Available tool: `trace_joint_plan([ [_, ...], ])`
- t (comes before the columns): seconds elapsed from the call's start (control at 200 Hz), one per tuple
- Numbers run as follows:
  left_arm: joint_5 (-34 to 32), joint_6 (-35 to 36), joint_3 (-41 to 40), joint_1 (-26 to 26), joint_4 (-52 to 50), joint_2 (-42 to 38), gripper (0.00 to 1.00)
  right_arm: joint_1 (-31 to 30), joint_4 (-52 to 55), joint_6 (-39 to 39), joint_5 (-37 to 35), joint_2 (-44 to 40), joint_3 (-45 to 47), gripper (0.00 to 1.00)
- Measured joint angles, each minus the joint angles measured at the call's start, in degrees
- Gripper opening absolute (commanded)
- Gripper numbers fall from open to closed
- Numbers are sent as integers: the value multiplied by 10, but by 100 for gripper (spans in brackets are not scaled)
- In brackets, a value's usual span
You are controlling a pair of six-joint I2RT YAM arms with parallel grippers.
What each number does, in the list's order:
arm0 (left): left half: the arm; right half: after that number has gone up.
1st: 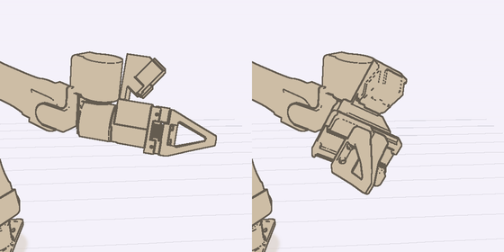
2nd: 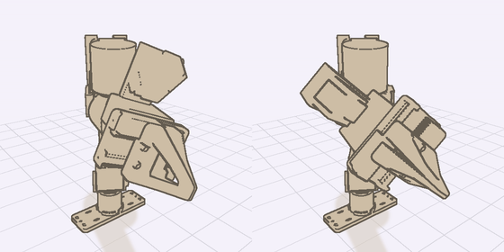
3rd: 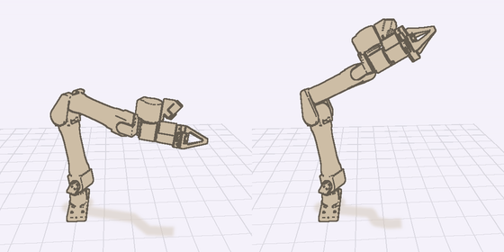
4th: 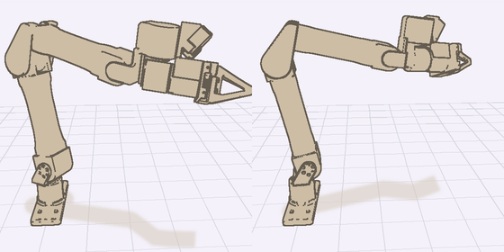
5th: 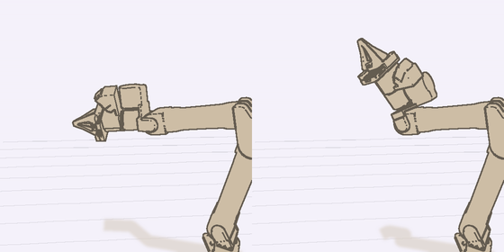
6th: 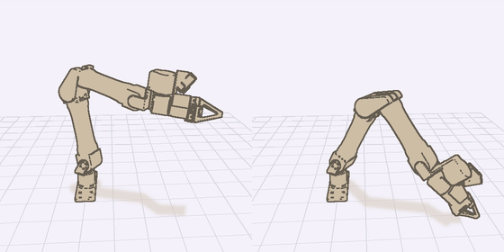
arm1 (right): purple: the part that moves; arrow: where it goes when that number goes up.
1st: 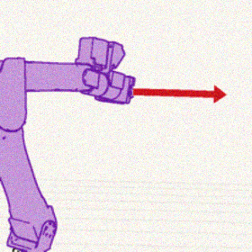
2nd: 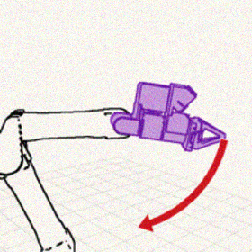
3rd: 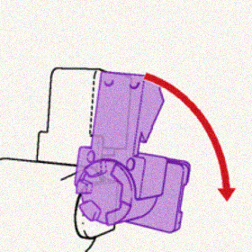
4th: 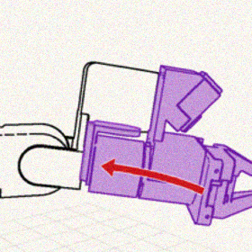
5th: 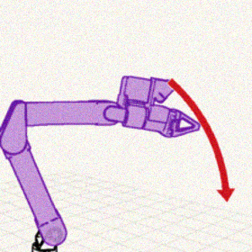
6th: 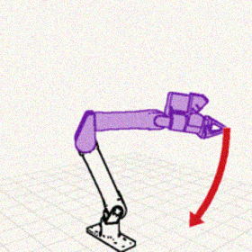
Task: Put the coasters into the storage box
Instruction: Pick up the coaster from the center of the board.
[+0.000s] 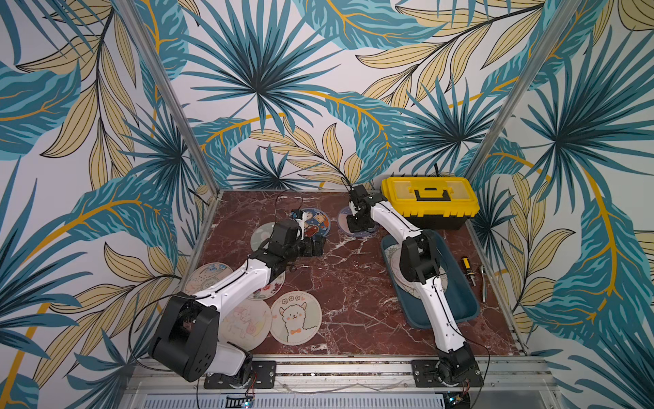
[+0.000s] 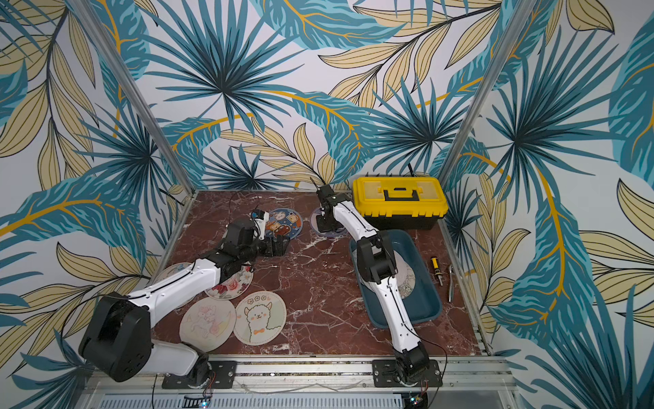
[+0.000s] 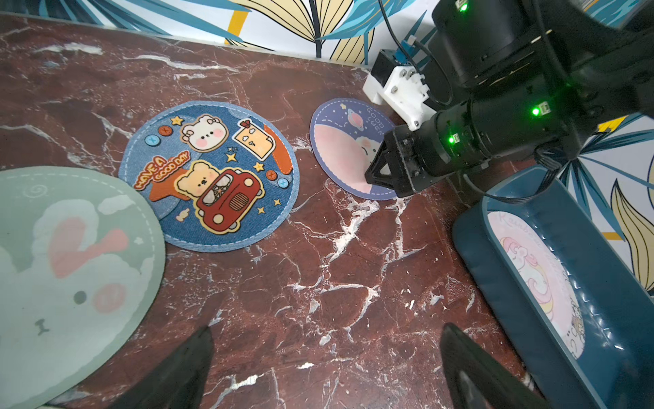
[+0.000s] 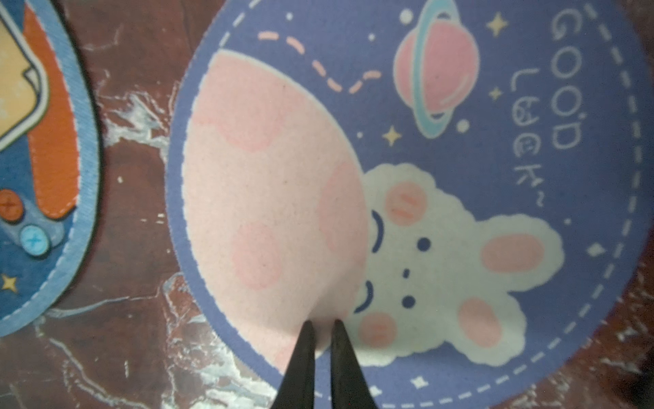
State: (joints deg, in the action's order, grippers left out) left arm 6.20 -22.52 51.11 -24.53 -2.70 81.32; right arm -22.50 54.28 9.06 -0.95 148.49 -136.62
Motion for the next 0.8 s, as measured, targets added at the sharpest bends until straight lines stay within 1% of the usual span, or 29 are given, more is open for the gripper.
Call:
trace_joint_plan([
  [0.025, 0, 0, 0, 0, 0, 0, 100, 0, -1, 1, 0, 0, 0, 7],
  [0.08, 0, 0, 0, 0, 0, 0, 100, 0, -1, 0, 1, 0, 0, 22],
  [0.135, 0, 0, 0, 0, 0, 0, 100, 0, -3, 3, 6, 0, 0, 33],
  [0.175, 0, 0, 0, 0, 0, 0, 100, -2, -5, -2, 12, 0, 1, 44],
  [0.225, 0, 0, 0, 0, 0, 0, 100, -4, -11, -2, 16, -3, 7, 52],
  [0.275, 0, 0, 0, 0, 0, 0, 100, -8, -19, -9, 17, -8, 16, 62],
  [0.32, 0, 0, 0, 0, 0, 0, 100, -11, -24, -14, 18, -12, 23, 68],
  [0.37, 0, -1, 0, 0, 0, 0, 100, -13, -29, -20, 17, -16, 30, 71],
  [0.431, 0, -1, 0, 0, 0, 0, 100, -15, -30, -28, 14, -17, 32, 73],
  [0.586, 0, -3, 0, 0, 0, 0, 100, -17, -29, -42, 2, -17, 32, 73],
  [0.801, 0, -4, 0, 0, 0, 0, 100, -17, -3, -49, -37, -9, 17, 73],
])
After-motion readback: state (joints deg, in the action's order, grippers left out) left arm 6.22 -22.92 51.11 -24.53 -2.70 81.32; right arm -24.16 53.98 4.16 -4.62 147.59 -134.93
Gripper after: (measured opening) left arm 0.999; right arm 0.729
